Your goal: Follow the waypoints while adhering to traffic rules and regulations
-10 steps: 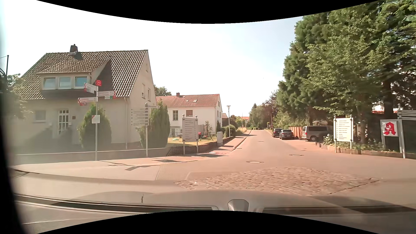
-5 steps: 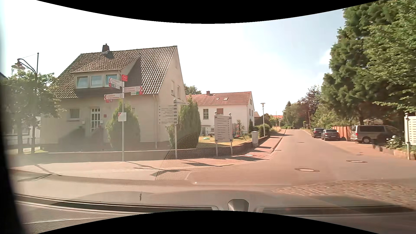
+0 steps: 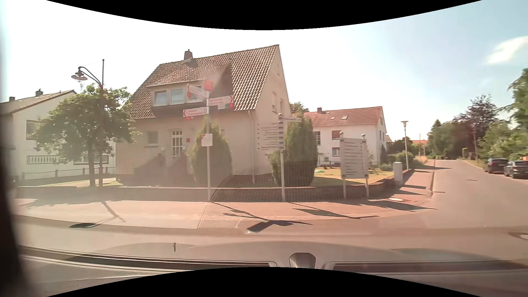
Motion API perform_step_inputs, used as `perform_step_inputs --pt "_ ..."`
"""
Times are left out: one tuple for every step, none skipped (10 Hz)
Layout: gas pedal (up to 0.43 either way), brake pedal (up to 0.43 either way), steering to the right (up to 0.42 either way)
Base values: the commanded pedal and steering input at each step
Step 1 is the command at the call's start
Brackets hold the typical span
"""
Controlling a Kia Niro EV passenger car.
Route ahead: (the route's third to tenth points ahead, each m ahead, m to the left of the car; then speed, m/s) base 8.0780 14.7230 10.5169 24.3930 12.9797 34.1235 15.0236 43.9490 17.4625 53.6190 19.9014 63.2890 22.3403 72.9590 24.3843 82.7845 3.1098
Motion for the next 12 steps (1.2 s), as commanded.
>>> perform_step_inputs --pt "0.047 0.006 -0.674" --pt "0.028 0.006 -0.674" --pt "0.028 0.006 -0.674" --pt "0.028 0.006 -0.673" --pt "0.039 0.006 -0.672" --pt "0.039 0.006 -0.671" --pt "0.039 0.006 -0.670" --pt "0.039 0.006 -0.670" --pt "0.039 0.006 -0.666" --pt "0.039 0.006 -0.661" --pt "0.039 0.006 -0.660" --pt "0.039 0.006 -0.660"
